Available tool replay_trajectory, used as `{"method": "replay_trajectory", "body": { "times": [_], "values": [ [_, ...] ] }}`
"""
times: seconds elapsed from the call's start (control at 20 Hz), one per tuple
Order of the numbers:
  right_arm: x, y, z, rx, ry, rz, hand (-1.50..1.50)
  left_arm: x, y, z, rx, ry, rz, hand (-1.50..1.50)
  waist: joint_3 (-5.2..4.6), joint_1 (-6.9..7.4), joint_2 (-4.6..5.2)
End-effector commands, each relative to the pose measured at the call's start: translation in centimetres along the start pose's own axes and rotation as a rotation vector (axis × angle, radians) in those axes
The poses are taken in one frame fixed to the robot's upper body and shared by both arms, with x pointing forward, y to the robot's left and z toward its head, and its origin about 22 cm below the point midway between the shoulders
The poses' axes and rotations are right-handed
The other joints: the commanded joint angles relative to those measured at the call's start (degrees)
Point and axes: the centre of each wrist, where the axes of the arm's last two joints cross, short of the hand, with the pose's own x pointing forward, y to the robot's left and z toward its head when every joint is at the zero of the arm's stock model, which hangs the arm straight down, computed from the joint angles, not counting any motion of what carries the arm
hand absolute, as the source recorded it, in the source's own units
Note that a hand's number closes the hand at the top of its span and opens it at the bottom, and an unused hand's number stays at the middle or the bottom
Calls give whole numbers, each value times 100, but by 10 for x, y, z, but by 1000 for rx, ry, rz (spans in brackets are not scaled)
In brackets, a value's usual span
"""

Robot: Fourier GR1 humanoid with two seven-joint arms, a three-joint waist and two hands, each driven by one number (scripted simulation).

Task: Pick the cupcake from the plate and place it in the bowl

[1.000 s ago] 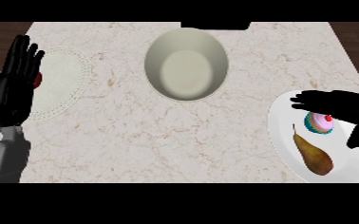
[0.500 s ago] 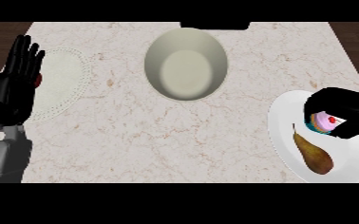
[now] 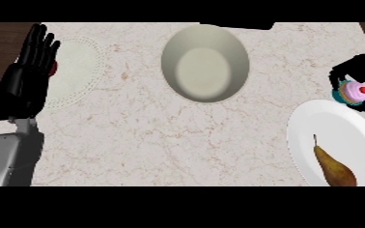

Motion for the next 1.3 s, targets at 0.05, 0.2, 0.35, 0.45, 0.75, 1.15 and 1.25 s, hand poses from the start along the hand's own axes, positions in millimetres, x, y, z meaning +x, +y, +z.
{"method": "replay_trajectory", "body": {
  "times": [0.05, 0.2, 0.35, 0.45, 0.75, 1.15, 1.25],
  "values": [
    [-14, -36, 13, -61, 143, -15, 150, 1, -10, -2, -43, -22, 5, 0, 16, 263, 99],
    [-15, -45, 13, -130, 148, -23, 150, 0, -12, -4, -44, -6, 25, 0, 21, 215, 88],
    [-20, -75, 27, -239, 160, 17, 150, -6, -6, 0, -23, -17, 12, 0, 10, 149, 50],
    [-20, -96, 34, -280, 162, 6, 150, -1, 2, -5, -17, -14, -8, 0, 4, 134, 35],
    [-16, -133, 38, -411, -52, -125, 150, -8, 0, -2, -4, 18, -7, 0, -7, -24, -28],
    [7, -182, 16, -518, -266, -245, 150, -10, 3, -2, 4, 11, -2, 0, -22, -20, -63],
    [16, -198, 9, -516, -356, -334, 150, -10, 9, -3, 14, 30, -16, 0, -31, -124, -126]
  ]
}}
